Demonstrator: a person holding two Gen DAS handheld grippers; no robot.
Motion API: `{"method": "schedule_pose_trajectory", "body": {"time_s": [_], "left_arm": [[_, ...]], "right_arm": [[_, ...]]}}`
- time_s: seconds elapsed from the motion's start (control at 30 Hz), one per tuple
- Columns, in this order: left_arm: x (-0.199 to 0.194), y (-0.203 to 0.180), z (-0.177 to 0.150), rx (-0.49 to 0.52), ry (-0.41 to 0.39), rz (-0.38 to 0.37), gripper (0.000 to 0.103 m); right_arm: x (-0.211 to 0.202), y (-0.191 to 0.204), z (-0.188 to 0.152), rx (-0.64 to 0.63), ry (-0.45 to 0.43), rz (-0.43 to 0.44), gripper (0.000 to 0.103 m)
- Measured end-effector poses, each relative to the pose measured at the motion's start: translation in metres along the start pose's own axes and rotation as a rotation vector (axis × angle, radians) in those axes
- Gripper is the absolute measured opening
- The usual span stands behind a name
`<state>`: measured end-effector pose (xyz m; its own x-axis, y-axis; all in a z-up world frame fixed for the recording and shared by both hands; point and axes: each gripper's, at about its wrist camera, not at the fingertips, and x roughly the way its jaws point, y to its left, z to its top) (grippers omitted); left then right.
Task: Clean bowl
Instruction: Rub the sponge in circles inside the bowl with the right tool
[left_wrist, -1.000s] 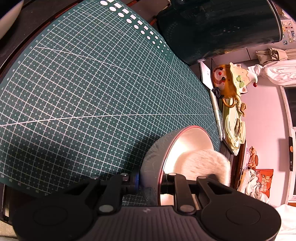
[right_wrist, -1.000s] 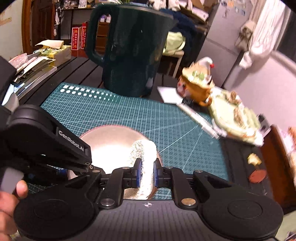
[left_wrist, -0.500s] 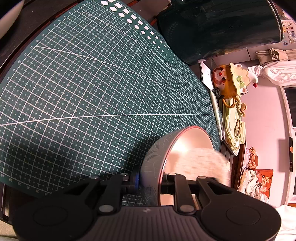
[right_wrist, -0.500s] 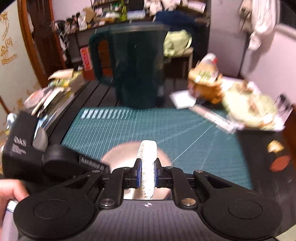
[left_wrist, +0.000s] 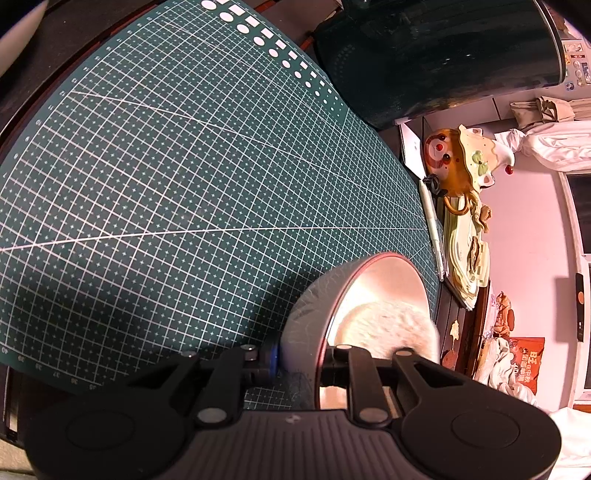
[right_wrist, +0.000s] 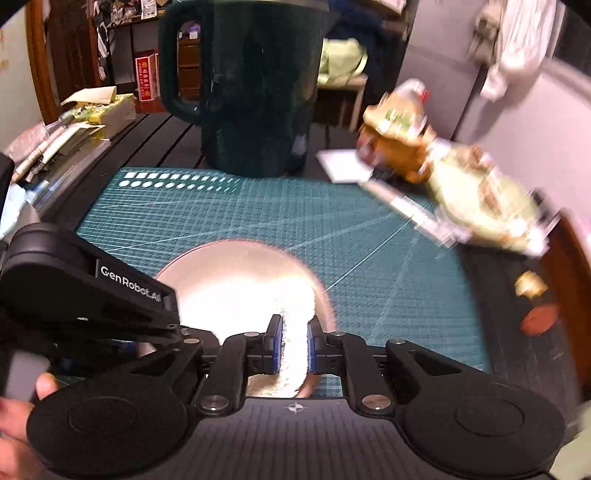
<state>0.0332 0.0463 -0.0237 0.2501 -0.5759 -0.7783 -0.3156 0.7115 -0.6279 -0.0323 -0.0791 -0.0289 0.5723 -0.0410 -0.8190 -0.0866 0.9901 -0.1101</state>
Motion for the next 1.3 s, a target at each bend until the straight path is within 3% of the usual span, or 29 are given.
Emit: {"method": "schedule_pose_trajectory", "body": {"time_s": [0.33, 0.5, 0.6, 0.77, 1.03, 1.3], "left_arm": [[-0.002, 0.015, 0.006, -0.003, 0.001, -0.002, 0.019], [-0.001, 0.026, 0.009, -0.001, -0.001, -0.001, 0.019], [-0.001, 0.031, 0.011, 0.0, -0.001, -0.001, 0.019], [-0.001, 0.029, 0.004, 0.001, -0.003, 0.001, 0.019], [0.003, 0.037, 0.007, 0.002, -0.004, 0.001, 0.018], [-0.002, 0.046, 0.008, 0.001, -0.002, -0.001, 0.018]], "right_arm": [[-0.039, -0.029, 0.013, 0.068, -0.091, 0.013, 0.012], [-0.035, -0.029, 0.016, 0.127, -0.069, 0.157, 0.012], [-0.017, -0.018, 0.013, 0.128, -0.026, 0.187, 0.012], [0.009, -0.001, 0.004, 0.093, 0.029, 0.14, 0.012], [0.013, 0.005, -0.001, 0.039, 0.034, 0.024, 0.012], [-0.028, -0.021, 0.008, 0.064, -0.075, -0.038, 0.012]]}}
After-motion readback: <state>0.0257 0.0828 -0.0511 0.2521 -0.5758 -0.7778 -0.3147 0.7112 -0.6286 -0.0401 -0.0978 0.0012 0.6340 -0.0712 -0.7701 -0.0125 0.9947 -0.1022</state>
